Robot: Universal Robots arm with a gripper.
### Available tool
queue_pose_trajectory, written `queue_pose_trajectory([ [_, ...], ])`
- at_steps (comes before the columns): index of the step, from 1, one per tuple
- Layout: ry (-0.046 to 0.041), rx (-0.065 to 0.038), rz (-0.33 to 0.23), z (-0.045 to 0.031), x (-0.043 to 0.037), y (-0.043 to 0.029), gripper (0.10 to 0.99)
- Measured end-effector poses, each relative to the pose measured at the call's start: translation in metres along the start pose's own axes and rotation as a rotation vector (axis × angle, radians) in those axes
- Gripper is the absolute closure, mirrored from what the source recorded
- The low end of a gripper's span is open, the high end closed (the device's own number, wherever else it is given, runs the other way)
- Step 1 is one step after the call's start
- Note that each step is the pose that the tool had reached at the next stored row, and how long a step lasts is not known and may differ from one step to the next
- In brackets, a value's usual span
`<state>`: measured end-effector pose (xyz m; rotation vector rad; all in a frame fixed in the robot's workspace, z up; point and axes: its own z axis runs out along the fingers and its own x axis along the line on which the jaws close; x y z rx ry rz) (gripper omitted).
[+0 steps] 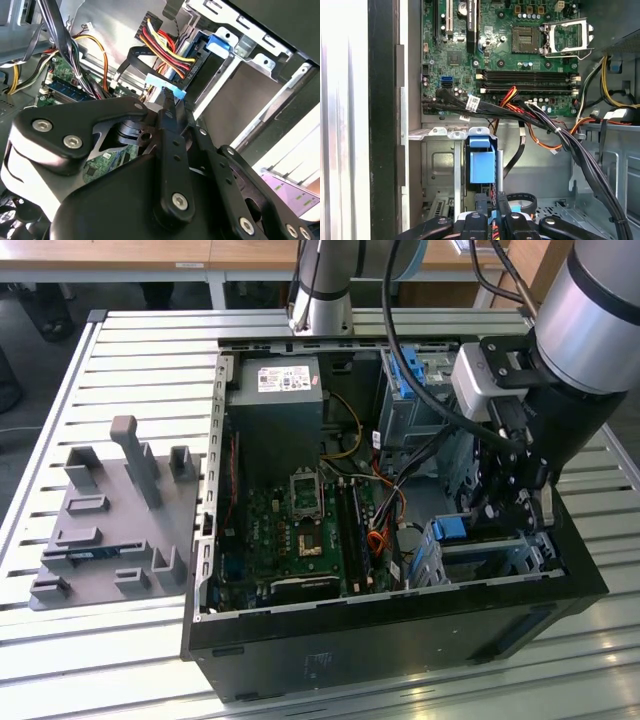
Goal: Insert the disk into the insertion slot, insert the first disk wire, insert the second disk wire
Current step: 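Insert the second disk wire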
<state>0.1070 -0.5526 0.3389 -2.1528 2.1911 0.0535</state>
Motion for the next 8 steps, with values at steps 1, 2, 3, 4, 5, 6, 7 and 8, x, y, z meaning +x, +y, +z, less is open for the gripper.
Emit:
queue_pose_trajectory([
  [1,-0.0001,0.000,0.000,-0.0012,-0.0001,0.0000,0.863],
  [2,0.0000,-0.001,0.000,-0.0025,-0.0002,-0.0001,0.863],
  [3,-0.0001,-0.001,0.000,-0.0037,-0.0003,-0.0001,0.863],
  [4,0.0001,-0.001,0.000,-0.0047,-0.0003,-0.0001,0.863],
  [5,0.0000,-0.002,0.000,-0.0052,-0.0004,-0.0001,0.882],
  [6,-0.0002,-0.002,0.000,-0.0057,-0.0004,-0.0001,0.941],
  [7,0.0001,-0.002,0.000,-0.0062,-0.0004,-0.0002,0.980],
  [8,0.0003,-0.002,0.000,-0.0066,-0.0005,-0.0002,0.980],
])
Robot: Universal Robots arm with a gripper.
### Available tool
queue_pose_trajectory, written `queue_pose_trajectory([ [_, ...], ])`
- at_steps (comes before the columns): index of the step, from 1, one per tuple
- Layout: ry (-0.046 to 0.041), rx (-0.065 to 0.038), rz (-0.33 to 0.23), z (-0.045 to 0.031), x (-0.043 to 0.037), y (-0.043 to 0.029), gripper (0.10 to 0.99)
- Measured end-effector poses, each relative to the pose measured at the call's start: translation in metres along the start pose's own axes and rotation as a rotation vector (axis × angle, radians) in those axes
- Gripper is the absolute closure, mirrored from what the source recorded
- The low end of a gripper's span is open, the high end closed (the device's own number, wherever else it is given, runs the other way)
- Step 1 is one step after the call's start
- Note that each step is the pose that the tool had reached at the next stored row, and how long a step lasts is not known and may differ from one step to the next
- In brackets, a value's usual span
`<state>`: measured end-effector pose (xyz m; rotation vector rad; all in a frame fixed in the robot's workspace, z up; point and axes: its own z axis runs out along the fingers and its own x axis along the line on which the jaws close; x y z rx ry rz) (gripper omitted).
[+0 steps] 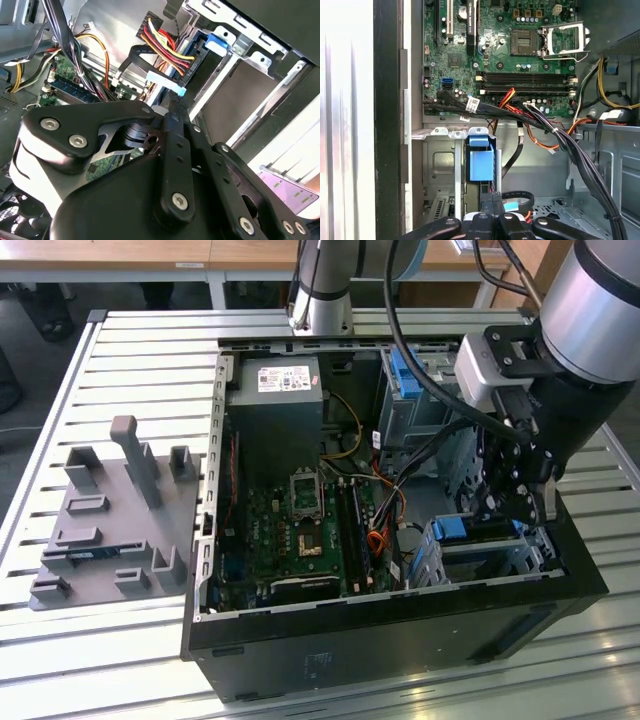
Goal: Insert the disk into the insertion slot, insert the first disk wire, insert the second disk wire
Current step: 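Insert the second disk wire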
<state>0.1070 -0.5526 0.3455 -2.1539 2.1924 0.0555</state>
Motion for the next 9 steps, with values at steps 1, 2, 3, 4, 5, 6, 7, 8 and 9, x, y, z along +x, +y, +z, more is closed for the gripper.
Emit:
queue_pose_trajectory([
  [1,-0.0002,0.000,0.000,-0.0001,0.0000,0.0000,0.980],
  [2,-0.0001,0.000,0.000,-0.0003,0.0000,0.0000,0.980],
  [3,0.0001,0.000,0.000,-0.0007,0.0000,0.0000,0.980],
  [4,0.0001,0.000,0.000,-0.0009,0.0000,0.0000,0.980],
  [5,0.0001,0.000,0.000,-0.0013,-0.0001,0.0000,0.980],
  [6,0.0001,0.000,0.000,-0.0017,-0.0001,0.0000,0.980],
  [7,0.0000,0.000,0.000,-0.0020,-0.0001,-0.0001,0.980],
  [8,-0.0002,0.000,0.000,-0.0021,-0.0002,0.0000,0.980],
  [9,-0.0002,0.000,0.000,-0.0022,-0.0002,0.0000,0.980],
])
